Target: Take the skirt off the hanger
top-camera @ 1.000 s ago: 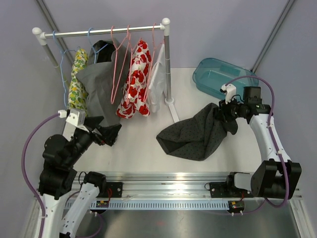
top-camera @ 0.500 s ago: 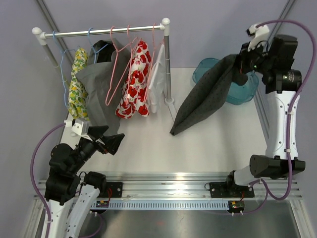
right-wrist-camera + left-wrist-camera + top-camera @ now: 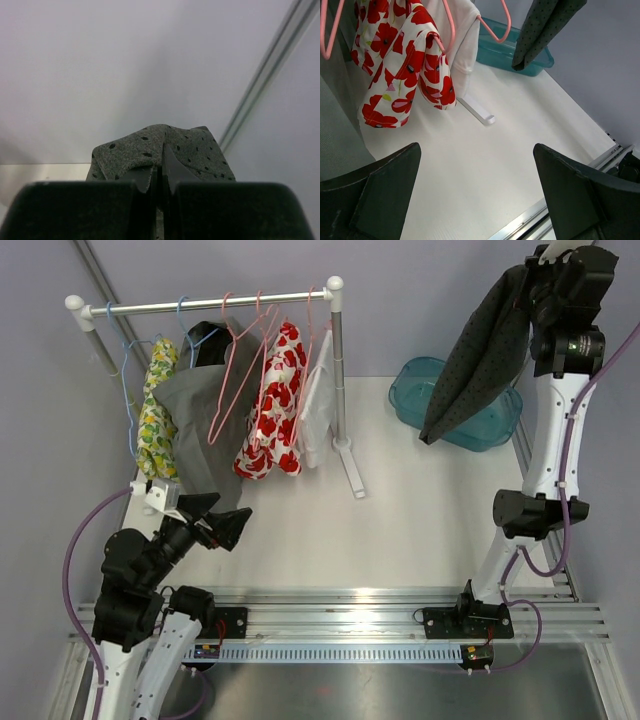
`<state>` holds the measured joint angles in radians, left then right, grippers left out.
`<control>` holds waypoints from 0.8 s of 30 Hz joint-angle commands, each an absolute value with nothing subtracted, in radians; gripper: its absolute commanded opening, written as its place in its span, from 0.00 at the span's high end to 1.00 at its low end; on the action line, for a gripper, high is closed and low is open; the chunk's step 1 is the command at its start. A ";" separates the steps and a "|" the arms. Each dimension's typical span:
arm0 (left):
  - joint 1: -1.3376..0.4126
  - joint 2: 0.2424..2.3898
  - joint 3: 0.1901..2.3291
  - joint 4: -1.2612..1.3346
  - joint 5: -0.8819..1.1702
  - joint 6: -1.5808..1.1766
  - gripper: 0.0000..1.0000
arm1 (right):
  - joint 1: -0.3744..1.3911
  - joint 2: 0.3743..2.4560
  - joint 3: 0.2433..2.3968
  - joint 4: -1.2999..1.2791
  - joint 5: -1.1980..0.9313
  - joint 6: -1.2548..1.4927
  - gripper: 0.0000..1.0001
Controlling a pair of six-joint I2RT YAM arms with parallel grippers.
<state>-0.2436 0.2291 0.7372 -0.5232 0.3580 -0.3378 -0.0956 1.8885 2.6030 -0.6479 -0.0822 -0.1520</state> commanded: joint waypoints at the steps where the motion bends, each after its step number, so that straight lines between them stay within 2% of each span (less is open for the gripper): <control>1: -0.241 0.245 0.726 -0.482 0.344 -0.354 0.01 | -0.138 1.972 2.678 -0.439 0.093 -0.179 1.00; 9: -0.241 0.259 0.729 -0.479 0.345 -0.354 0.01 | -0.144 2.043 2.714 -0.276 0.213 -0.271 1.00; 14: -0.241 0.261 0.729 -0.479 0.341 -0.354 0.01 | -0.146 2.049 2.686 -0.259 0.245 -0.298 1.00; 24: -0.241 0.265 0.726 -0.471 0.354 -0.365 0.01 | -0.144 1.985 2.341 -0.279 0.170 -0.305 1.00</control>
